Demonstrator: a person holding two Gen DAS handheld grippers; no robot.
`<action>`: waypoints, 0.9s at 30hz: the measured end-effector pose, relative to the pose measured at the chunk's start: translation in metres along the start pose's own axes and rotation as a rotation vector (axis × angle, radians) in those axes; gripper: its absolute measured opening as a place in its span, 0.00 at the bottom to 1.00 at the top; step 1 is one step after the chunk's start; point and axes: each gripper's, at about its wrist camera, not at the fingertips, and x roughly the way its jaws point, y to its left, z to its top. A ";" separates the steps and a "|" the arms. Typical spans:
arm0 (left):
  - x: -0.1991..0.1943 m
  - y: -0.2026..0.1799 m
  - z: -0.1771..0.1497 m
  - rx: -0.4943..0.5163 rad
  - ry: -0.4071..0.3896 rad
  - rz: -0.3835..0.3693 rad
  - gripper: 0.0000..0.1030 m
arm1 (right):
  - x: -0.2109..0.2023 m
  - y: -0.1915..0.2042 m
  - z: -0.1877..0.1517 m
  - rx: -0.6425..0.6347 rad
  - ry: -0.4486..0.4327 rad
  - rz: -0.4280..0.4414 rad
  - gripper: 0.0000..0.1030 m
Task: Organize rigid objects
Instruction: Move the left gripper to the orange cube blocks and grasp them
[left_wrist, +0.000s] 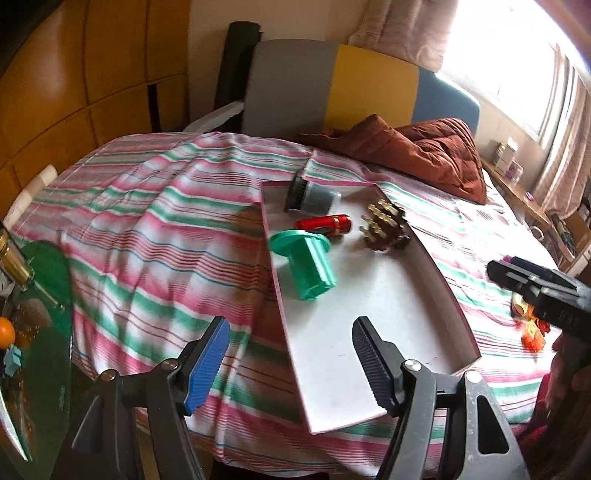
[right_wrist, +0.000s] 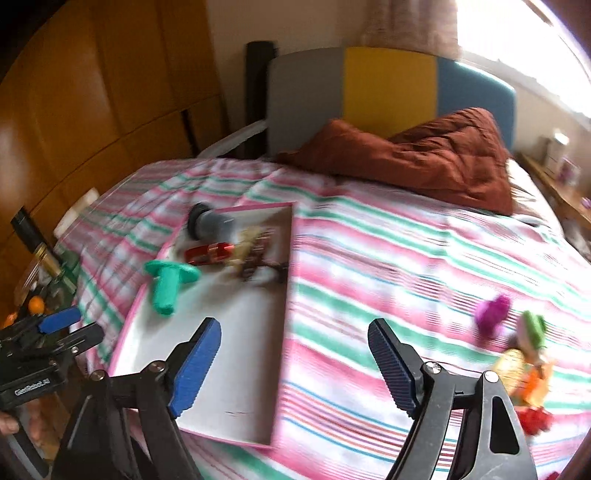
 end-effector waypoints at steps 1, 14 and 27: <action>0.000 -0.004 0.000 0.010 0.001 -0.005 0.68 | -0.005 -0.014 -0.001 0.024 -0.007 -0.023 0.81; 0.007 -0.060 0.011 0.124 0.012 -0.086 0.68 | -0.066 -0.174 -0.027 0.376 -0.103 -0.319 0.83; 0.031 -0.193 0.004 0.384 0.119 -0.379 0.57 | -0.107 -0.264 -0.073 0.837 -0.254 -0.382 0.84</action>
